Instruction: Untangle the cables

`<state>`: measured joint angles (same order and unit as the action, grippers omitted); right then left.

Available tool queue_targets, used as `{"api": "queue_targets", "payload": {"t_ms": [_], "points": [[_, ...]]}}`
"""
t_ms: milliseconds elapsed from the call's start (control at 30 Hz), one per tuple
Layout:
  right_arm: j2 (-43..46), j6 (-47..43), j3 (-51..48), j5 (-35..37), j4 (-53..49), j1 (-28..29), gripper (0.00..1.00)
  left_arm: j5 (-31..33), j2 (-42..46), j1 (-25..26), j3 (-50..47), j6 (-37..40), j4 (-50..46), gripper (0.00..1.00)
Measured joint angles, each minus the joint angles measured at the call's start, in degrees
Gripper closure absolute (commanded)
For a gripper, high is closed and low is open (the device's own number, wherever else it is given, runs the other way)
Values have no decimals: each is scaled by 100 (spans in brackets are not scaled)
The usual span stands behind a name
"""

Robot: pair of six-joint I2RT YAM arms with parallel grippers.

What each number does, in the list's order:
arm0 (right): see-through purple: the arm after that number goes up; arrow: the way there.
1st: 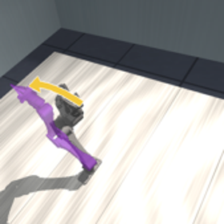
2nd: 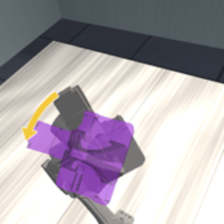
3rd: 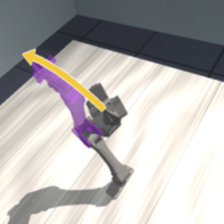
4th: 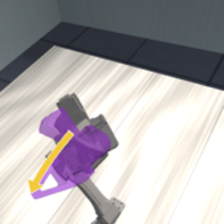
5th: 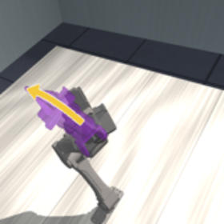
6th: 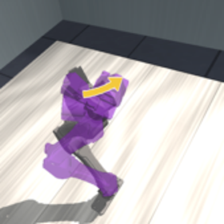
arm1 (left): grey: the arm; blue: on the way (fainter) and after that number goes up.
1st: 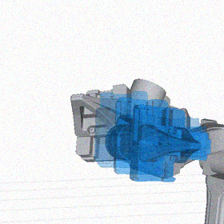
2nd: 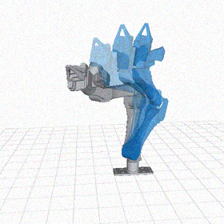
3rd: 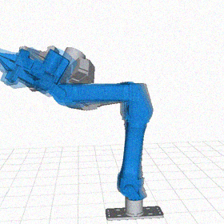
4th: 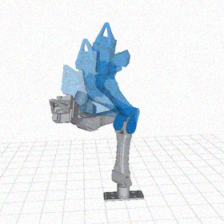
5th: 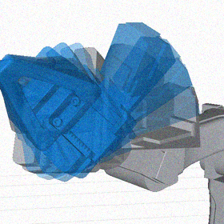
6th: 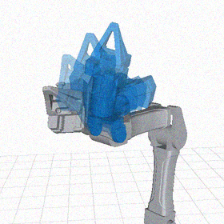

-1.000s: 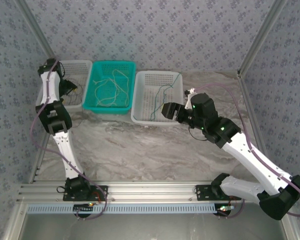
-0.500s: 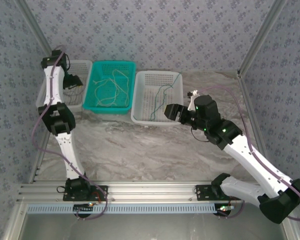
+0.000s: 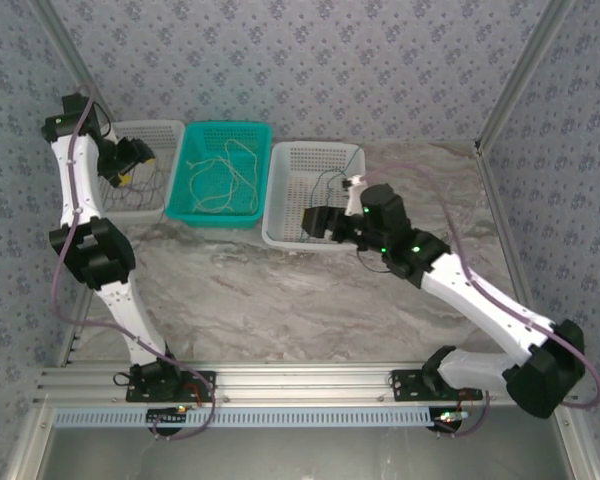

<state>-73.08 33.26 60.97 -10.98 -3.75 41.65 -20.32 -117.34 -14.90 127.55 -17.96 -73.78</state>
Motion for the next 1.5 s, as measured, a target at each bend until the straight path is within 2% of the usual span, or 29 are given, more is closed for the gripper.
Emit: {"api": "queue_targets", "payload": {"t_ms": [167,267,433,533,567,600,633,667,700,800,900,967,1033,1233,1433,1500], "points": [[-1805,-1292,1128,-234,1373,463,7,-761,828,704,-905,160,251,30],[-2763,-1958,1694,-225,2146,662,4,-1189,1252,960,-1137,157,393,31],[-4284,-2632,2566,-243,3174,791,2,-1547,1799,883,-1178,166,540,31],[-5110,-2734,3191,-262,3681,800,6,-1722,1985,866,-1261,164,592,31],[-5353,-2732,3486,-310,3724,800,20,-1779,2017,868,-1279,164,608,30],[-5637,-2736,3827,-317,3773,802,46,-1808,2028,868,-1281,166,619,30],[-5864,-2732,4135,-332,3779,804,66,-1821,2037,870,-1281,166,625,29],[-6063,-2708,4439,-341,3762,809,94,-1821,2037,868,-1281,179,632,27],[-6181,-2684,4629,-348,3731,813,100,-1799,2037,861,-1281,195,629,24],[-6192,-2492,4784,-313,3626,826,100,-1377,2050,852,-1281,295,595,16],[-5650,-2118,4011,-46,3722,824,100,-616,2201,811,-1423,452,612,12],[-5123,-1775,3407,201,3600,776,100,-413,2457,682,-1762,546,708,11],[-4763,-1421,3283,426,3193,669,100,-313,2745,511,-2157,658,765,10],[-3969,-35,3700,901,1956,-39,100,-463,3429,389,-3220,1152,1176,5],[-3895,1049,3827,1119,1143,-684,100,-455,4011,400,-4033,1497,1578,4],[-3895,1226,3847,1084,870,-785,100,-680,4151,400,-4170,1547,1759,6]]}}
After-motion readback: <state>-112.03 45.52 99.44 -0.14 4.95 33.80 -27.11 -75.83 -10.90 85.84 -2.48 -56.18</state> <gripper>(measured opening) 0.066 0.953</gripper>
